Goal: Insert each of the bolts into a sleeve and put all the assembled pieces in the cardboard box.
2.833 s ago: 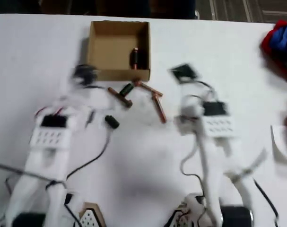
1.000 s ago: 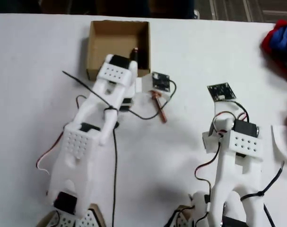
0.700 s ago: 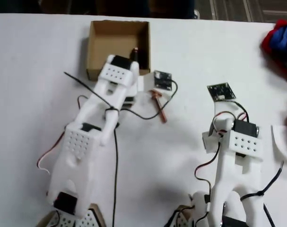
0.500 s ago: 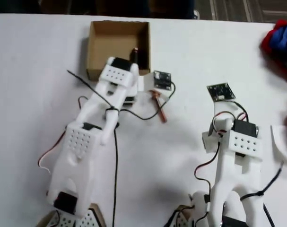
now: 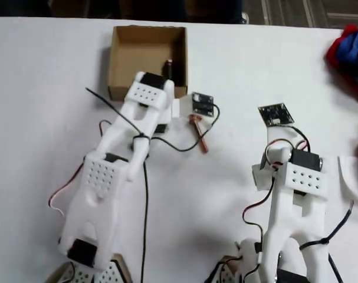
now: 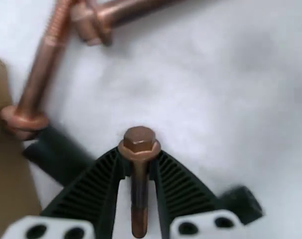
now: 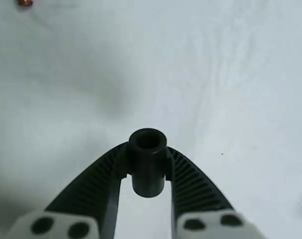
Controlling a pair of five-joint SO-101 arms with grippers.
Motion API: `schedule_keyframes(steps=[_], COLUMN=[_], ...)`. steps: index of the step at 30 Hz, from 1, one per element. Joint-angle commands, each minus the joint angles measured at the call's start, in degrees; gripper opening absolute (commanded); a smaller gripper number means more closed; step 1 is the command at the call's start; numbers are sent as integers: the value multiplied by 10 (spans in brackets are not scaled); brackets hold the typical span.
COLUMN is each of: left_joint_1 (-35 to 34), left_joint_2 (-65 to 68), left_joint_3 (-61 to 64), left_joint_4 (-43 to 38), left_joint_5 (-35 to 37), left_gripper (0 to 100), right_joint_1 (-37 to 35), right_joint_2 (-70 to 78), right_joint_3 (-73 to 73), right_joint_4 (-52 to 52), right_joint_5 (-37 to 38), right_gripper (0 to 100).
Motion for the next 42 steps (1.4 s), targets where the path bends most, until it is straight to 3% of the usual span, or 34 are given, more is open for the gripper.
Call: schedule_keyframes(steps=[1, 6, 11, 15, 23, 33, 35, 42], left_joint_1=[40, 84, 90, 72, 47, 52, 51, 22], left_joint_2=[-28, -57, -70, -59, 21, 33, 28, -69], left_joint_3=[-1, -1, 0, 5, 0, -42, -65, -197], left_joint_4=[59, 104, 94, 87, 56, 132, 135, 136], left_joint_5=[68, 229, 320, 313, 225, 156, 171, 324], left_gripper=[24, 24, 24, 24, 27, 25, 25, 25], right_joint_1=[7, 6, 6, 6, 6, 4, 5, 2], right_joint_2=[-21, -21, -21, -21, -21, -22, -22, -91], right_joint_3=[-3, -3, -3, -3, -4, -6, -4, 62], right_joint_4=[-7, -8, -8, -7, -6, -7, -7, -52], right_joint_5=[0, 0, 0, 0, 3, 4, 4, 4], right_gripper=[21, 21, 21, 21, 21, 21, 21, 22])
